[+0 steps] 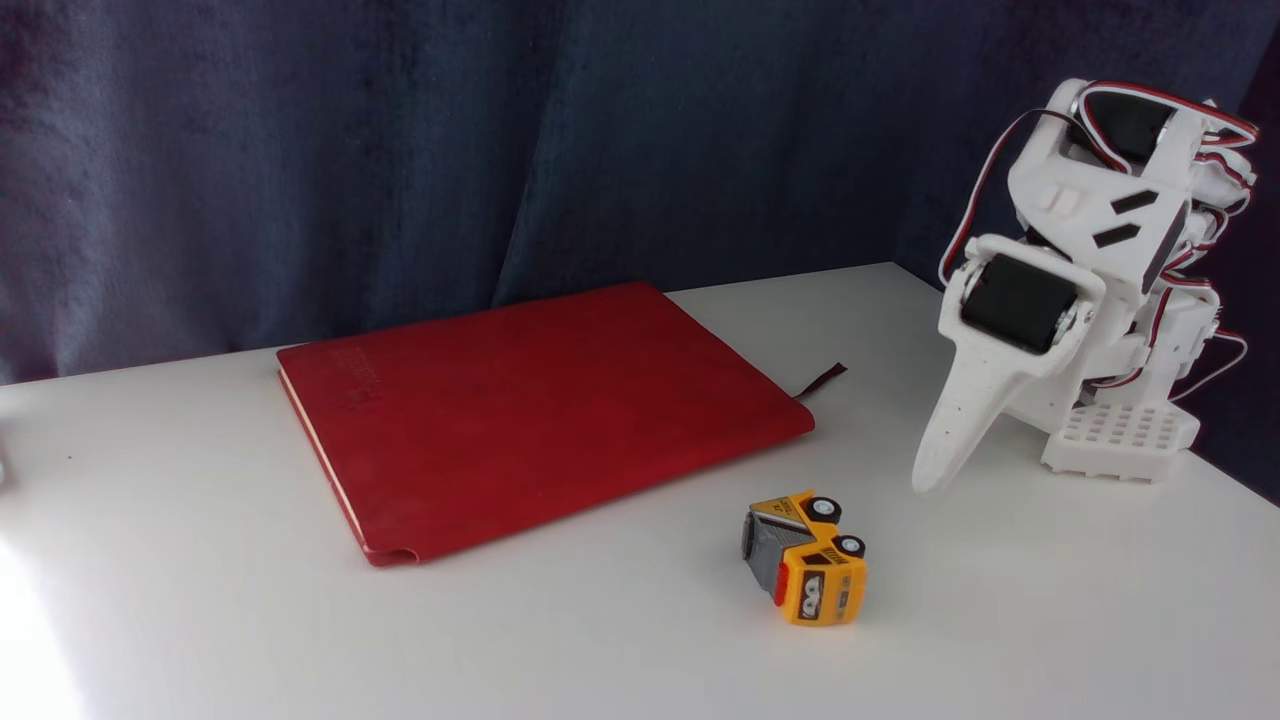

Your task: Grasp a toy truck onto the red notebook.

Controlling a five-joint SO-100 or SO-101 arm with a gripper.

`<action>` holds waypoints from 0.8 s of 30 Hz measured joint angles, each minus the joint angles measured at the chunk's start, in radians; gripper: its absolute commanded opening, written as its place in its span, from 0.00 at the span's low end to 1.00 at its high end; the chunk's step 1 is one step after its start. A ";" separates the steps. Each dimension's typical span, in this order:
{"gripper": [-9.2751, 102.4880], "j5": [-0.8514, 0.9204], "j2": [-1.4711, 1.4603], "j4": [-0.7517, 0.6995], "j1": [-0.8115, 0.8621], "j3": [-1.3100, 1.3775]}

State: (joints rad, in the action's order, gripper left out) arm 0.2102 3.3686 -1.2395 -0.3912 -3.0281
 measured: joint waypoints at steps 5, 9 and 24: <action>0.11 -0.495 0.000 0.133 0.172 -0.015; 0.11 -0.577 0.002 0.158 0.199 -0.015; 0.16 -0.577 0.002 0.126 0.198 -0.002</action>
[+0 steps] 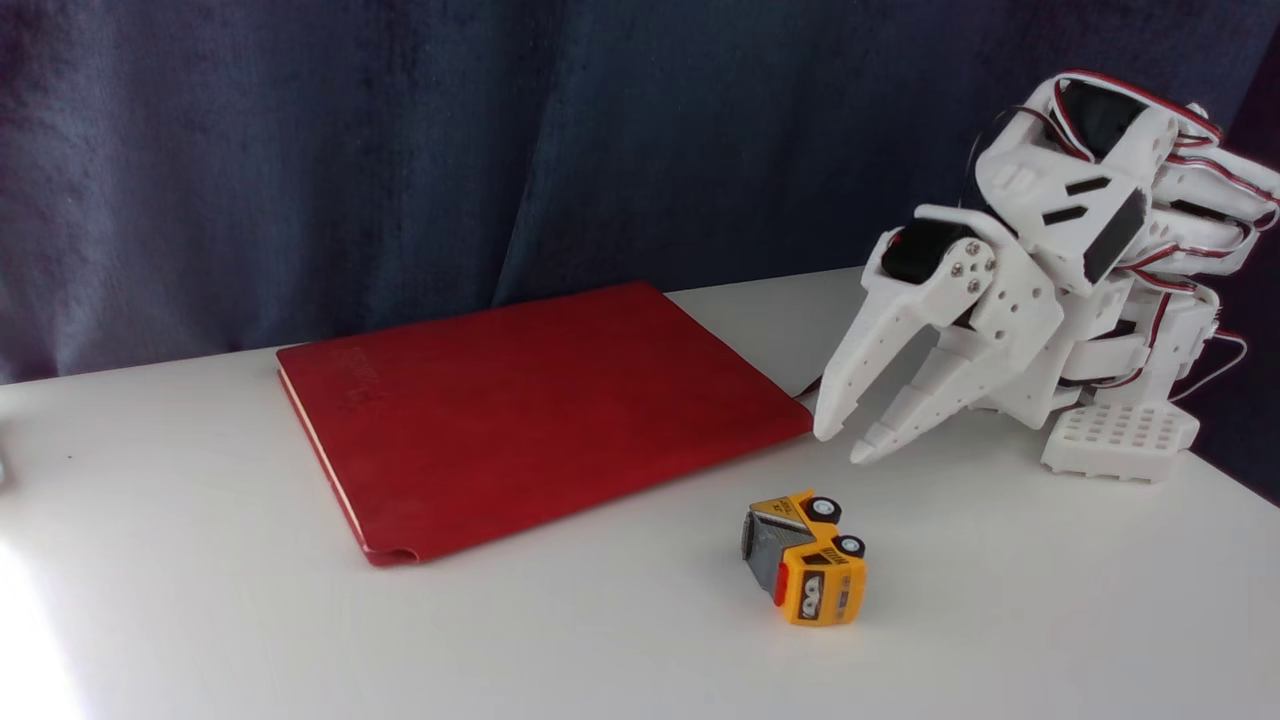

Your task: Grasp a toy truck onto the red notebook.

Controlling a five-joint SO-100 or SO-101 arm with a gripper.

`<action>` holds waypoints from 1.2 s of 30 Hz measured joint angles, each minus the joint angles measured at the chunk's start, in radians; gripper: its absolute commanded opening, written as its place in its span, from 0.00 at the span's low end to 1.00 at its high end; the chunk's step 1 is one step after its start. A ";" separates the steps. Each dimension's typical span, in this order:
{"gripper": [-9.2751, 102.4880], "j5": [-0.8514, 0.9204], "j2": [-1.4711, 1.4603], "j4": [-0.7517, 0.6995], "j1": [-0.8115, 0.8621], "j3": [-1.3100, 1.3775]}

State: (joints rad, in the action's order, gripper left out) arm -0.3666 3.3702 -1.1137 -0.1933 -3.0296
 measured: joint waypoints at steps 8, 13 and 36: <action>0.21 0.190 0.000 -0.046 0.049 0.114; 0.23 0.367 -0.006 -0.038 0.080 0.178; 0.23 0.632 -1.020 -0.161 -0.164 0.669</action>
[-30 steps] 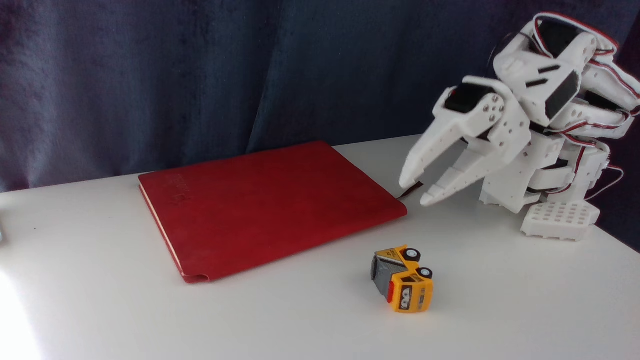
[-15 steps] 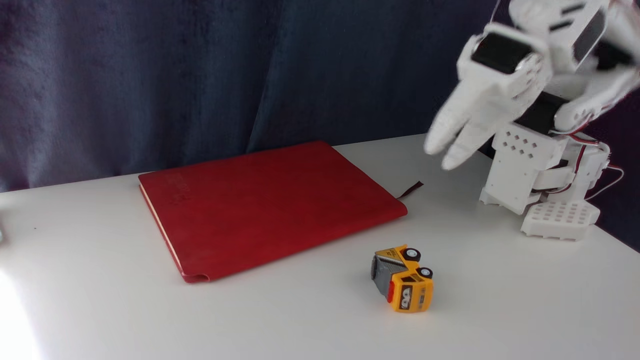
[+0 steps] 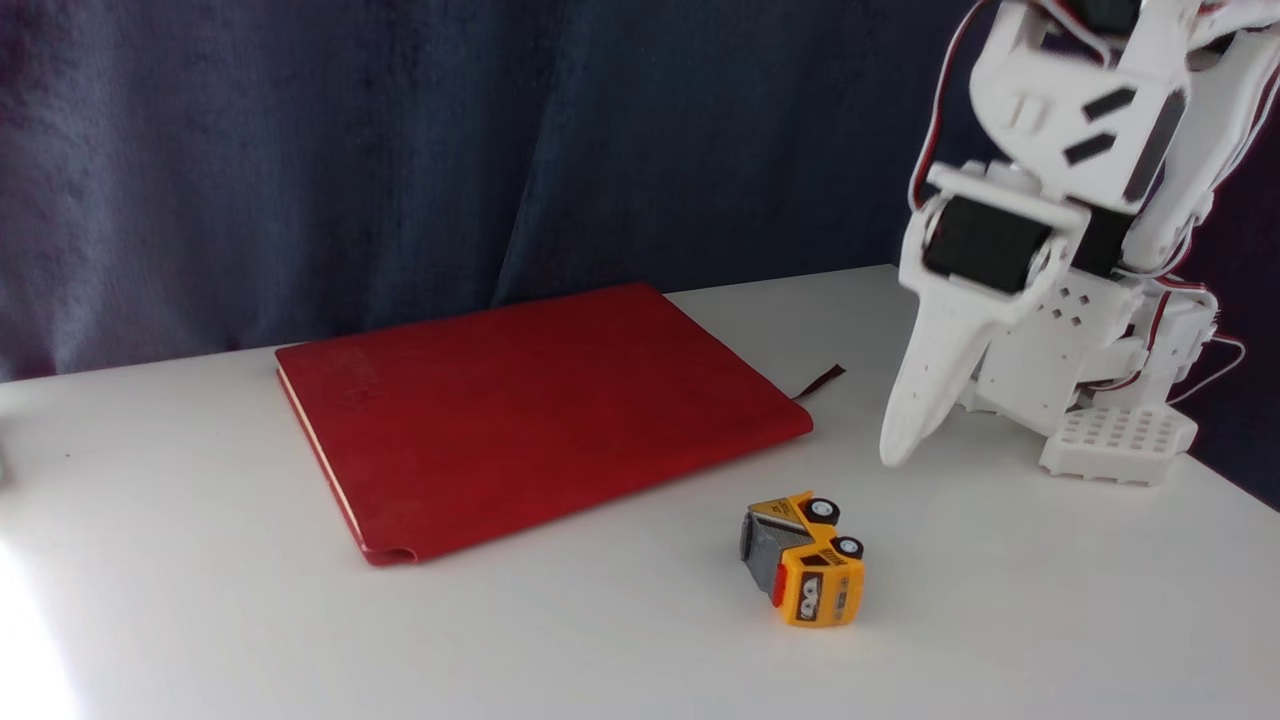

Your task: Grasp a toy truck onto the red notebook.

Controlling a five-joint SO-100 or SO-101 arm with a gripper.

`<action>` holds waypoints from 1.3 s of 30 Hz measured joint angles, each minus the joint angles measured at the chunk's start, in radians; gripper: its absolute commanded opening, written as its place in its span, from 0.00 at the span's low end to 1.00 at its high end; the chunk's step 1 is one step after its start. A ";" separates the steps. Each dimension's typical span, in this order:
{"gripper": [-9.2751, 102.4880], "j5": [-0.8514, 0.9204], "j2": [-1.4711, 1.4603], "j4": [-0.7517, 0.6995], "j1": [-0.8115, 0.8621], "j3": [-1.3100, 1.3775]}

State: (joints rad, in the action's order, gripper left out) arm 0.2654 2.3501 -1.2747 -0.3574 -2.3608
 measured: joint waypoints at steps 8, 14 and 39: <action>0.23 -0.032 -0.018 0.141 0.190 0.012; 0.23 -0.109 -0.084 0.183 0.301 0.046; 0.24 -0.295 -0.601 0.058 0.026 0.365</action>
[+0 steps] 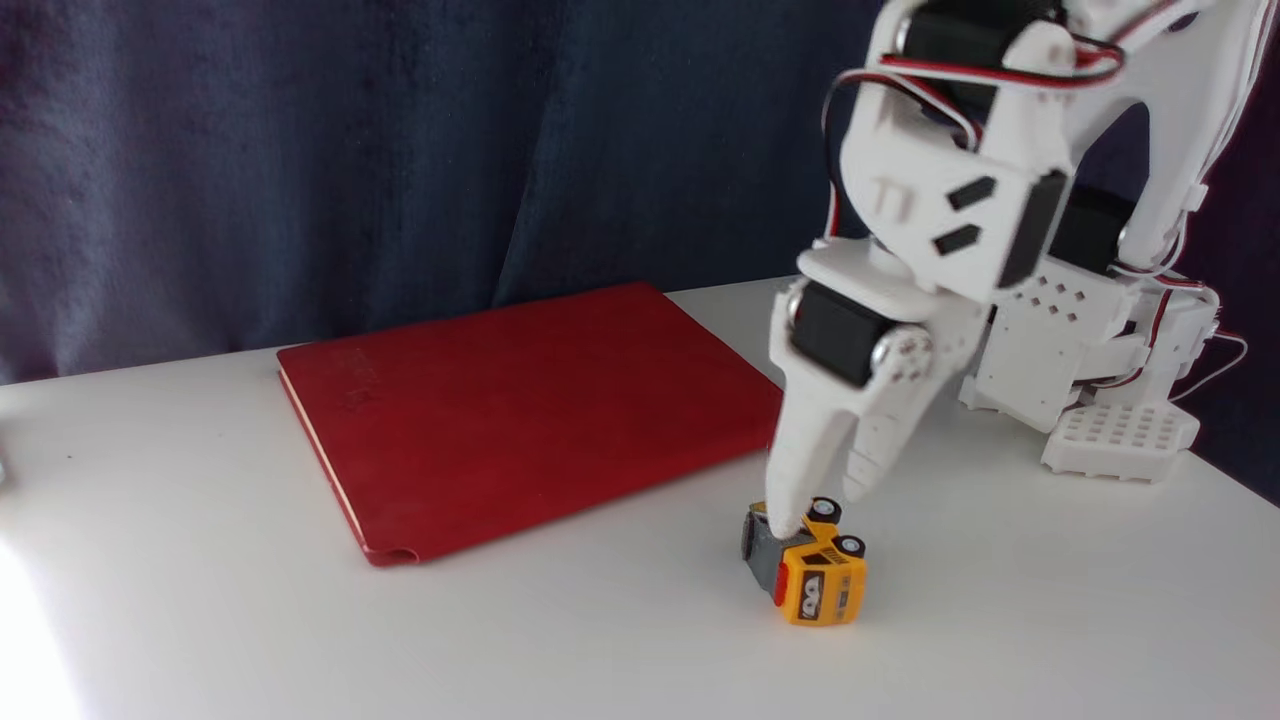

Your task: Grasp a toy truck onto the red notebook.

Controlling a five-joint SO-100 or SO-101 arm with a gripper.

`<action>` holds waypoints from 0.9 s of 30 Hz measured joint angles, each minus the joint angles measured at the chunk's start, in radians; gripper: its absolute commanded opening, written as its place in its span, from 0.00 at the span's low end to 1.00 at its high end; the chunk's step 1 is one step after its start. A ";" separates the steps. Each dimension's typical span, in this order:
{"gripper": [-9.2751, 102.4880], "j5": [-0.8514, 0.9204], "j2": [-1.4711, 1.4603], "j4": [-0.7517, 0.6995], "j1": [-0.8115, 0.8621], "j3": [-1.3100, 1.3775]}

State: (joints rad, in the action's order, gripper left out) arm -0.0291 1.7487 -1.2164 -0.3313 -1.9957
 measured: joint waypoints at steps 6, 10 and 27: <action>0.25 -0.017 0.006 0.040 -0.075 -0.048; 0.29 -0.006 -0.041 0.023 -0.069 -0.018; 0.30 0.107 -0.104 -0.021 0.005 0.066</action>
State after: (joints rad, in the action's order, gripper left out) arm 0.0782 1.6444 -1.2379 -0.3267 -1.9297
